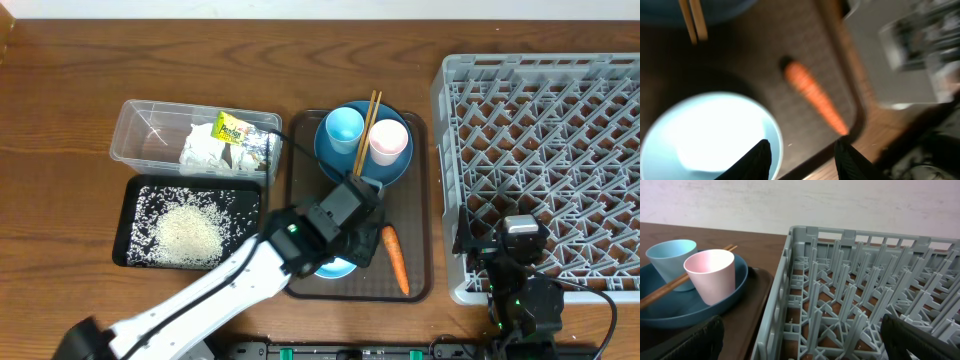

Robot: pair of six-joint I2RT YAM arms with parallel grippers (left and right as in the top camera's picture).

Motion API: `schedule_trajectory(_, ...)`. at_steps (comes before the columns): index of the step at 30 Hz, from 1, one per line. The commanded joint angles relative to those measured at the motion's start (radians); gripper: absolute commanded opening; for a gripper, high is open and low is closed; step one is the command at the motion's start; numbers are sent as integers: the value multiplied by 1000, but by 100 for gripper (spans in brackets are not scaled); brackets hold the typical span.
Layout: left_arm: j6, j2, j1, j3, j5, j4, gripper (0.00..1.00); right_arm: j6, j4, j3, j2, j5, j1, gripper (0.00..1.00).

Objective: Sort waste into correct bins and load items into the dishwasher rack
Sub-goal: 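Carry the empty bowl back and set it on the brown tray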

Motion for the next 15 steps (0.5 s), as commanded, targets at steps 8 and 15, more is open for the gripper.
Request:
schedule_trajectory(8, -74, -3, -171, 34, -110, 42, 44, -5, -3, -1, 0, 0, 8, 99)
schedule_trajectory(15, -318, 85, -256, 34, -283, 101, 35, -5, -3, -1, 0, 0, 8, 99)
